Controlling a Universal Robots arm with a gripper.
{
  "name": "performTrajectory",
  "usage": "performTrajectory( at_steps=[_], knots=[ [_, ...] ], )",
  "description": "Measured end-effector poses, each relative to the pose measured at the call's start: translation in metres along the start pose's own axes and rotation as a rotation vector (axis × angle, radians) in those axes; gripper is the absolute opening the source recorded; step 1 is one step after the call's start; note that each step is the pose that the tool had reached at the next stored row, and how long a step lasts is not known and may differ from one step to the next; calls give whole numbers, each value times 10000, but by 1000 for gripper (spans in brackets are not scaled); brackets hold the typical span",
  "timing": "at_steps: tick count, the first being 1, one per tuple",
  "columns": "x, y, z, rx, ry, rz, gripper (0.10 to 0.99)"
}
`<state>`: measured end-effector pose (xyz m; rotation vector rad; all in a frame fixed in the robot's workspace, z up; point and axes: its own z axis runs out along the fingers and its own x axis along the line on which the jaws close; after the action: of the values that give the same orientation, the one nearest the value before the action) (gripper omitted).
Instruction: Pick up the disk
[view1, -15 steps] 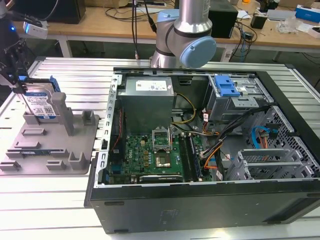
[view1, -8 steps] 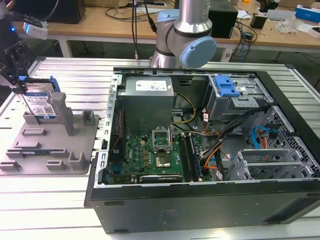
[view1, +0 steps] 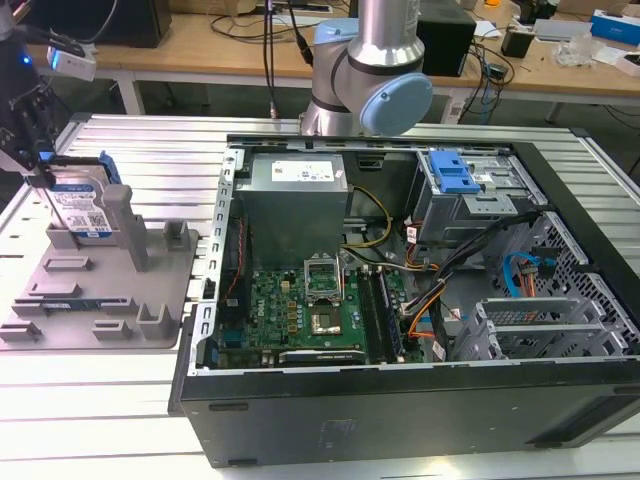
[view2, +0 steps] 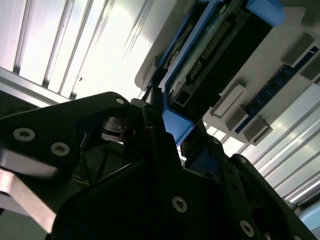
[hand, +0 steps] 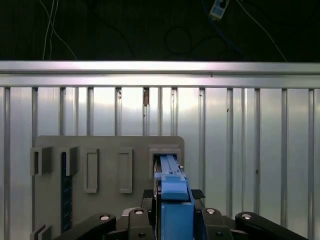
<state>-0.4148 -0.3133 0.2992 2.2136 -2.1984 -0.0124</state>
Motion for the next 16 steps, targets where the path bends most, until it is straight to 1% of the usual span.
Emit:
performTrajectory(
  at_steps=[16],
  knots=[
    [13, 0, 4, -2, 1, 0, 369]
  ],
)
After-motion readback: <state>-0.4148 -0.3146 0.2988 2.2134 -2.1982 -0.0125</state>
